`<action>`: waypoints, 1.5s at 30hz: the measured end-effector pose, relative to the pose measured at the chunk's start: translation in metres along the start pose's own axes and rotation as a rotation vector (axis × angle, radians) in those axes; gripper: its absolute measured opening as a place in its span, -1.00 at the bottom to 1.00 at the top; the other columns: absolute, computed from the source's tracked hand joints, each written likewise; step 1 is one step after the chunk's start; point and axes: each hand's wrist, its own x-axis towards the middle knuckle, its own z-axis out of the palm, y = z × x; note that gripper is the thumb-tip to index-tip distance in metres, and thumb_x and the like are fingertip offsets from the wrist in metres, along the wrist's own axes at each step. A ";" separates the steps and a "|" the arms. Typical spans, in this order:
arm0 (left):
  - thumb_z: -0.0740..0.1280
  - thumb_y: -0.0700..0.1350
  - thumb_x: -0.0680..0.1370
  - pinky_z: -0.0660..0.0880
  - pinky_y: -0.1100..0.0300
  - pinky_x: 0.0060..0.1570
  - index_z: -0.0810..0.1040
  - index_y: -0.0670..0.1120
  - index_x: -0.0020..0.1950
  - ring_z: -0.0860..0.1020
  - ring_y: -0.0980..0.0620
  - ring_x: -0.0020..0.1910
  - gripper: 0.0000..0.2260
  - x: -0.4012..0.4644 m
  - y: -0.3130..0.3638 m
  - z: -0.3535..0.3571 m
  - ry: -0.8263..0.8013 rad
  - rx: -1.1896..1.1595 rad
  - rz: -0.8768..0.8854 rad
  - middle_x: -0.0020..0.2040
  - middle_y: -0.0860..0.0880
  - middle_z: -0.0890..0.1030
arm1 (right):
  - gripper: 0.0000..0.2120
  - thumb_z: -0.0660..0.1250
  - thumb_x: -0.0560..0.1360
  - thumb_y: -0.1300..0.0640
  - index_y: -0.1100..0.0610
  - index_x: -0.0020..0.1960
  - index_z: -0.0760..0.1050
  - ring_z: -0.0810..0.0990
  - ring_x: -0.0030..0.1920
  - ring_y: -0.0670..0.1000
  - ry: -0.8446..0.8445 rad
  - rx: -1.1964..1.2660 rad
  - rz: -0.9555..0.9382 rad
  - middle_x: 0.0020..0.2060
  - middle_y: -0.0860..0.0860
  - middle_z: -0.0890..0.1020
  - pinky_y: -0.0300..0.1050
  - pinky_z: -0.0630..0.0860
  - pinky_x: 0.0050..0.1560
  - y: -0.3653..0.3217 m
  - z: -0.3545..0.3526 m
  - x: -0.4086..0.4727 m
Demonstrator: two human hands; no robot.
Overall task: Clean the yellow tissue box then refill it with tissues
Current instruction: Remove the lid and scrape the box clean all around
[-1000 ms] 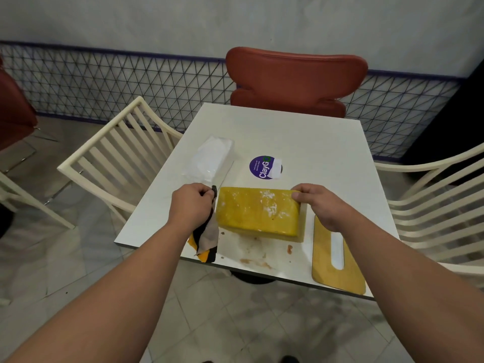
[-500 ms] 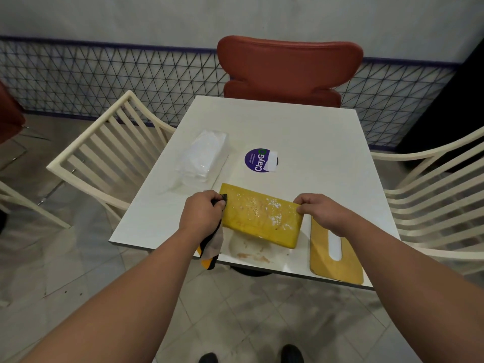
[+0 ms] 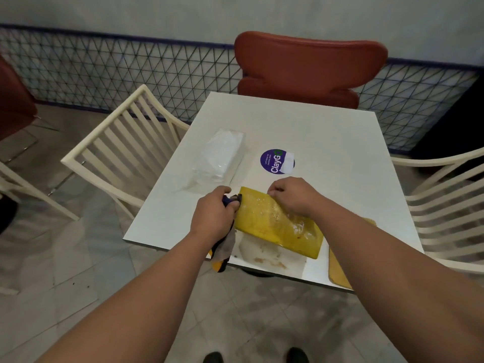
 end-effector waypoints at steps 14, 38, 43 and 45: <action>0.16 0.02 0.62 0.49 0.10 -0.15 0.57 0.11 0.22 0.54 -0.05 -0.05 -0.74 0.023 0.035 0.017 -0.181 0.468 0.446 0.06 0.01 0.51 | -0.77 0.19 0.59 0.07 0.05 0.06 0.62 0.54 0.04 0.03 0.098 0.070 0.039 0.04 0.00 0.65 -0.17 0.35 -0.06 0.008 0.016 -0.001; 0.23 -0.05 0.60 0.42 0.15 -0.05 0.62 0.01 0.17 0.52 -0.06 0.01 -0.77 0.029 0.016 0.014 -0.042 0.271 0.179 0.02 -0.07 0.56 | -0.77 0.17 0.62 0.06 0.07 0.09 0.59 0.47 -0.05 -0.04 0.084 0.103 -0.001 0.05 -0.01 0.63 -0.18 0.38 -0.06 0.015 0.015 0.000; 0.26 -0.04 0.58 0.47 0.12 -0.04 0.64 -0.01 0.13 0.55 -0.06 0.01 -0.79 0.035 0.002 0.011 -0.067 0.228 0.158 0.02 -0.07 0.61 | -0.75 0.14 0.61 0.07 0.08 0.13 0.56 0.51 0.03 0.01 0.021 0.057 -0.005 0.08 0.00 0.61 -0.16 0.39 -0.05 0.001 0.013 0.008; 0.26 -0.04 0.58 0.47 0.12 -0.04 0.64 -0.01 0.13 0.55 -0.06 0.00 -0.79 0.036 0.003 0.011 -0.066 0.211 0.150 0.02 -0.07 0.62 | -0.78 0.17 0.60 0.05 0.07 0.10 0.56 0.52 0.04 0.03 0.030 0.035 -0.002 0.05 0.01 0.61 -0.15 0.40 -0.06 -0.006 0.016 0.011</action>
